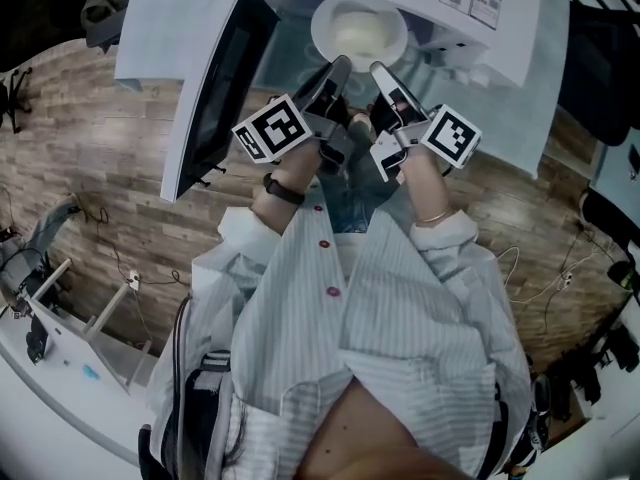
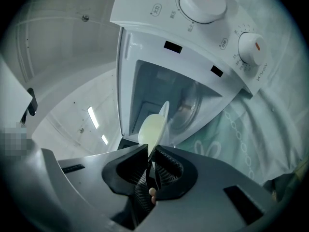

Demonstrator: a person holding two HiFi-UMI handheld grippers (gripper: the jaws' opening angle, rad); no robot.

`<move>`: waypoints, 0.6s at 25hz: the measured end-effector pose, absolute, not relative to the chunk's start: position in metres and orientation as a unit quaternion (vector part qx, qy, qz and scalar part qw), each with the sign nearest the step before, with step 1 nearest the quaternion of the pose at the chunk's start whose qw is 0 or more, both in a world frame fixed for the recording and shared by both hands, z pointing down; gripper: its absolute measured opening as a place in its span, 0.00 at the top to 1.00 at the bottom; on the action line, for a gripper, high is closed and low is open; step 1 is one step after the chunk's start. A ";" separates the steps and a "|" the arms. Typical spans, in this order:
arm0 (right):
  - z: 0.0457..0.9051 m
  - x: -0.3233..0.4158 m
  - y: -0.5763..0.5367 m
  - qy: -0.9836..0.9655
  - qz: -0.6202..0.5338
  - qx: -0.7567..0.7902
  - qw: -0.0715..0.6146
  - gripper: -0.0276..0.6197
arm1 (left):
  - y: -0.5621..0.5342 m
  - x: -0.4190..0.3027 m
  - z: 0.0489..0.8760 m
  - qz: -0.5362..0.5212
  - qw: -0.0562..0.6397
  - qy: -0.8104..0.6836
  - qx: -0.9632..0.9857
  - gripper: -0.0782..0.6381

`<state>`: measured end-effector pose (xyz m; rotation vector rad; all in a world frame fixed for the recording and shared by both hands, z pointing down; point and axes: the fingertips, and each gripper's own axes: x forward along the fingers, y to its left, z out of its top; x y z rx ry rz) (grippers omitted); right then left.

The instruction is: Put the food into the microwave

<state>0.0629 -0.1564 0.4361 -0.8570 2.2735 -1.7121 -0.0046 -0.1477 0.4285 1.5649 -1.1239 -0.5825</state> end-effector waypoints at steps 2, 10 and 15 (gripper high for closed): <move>0.441 0.063 -0.160 0.761 -0.575 -0.289 0.086 0.87 | -0.151 -0.005 0.434 -0.242 0.535 -0.472 0.657 0.83; 0.464 0.059 -0.175 0.749 -0.582 -0.303 0.092 0.87 | -0.167 -0.008 0.457 -0.233 0.538 -0.467 0.662 0.82; 0.477 0.061 -0.182 0.736 -0.591 -0.315 0.094 0.87 | -0.176 -0.008 0.468 -0.226 0.539 -0.464 0.666 0.82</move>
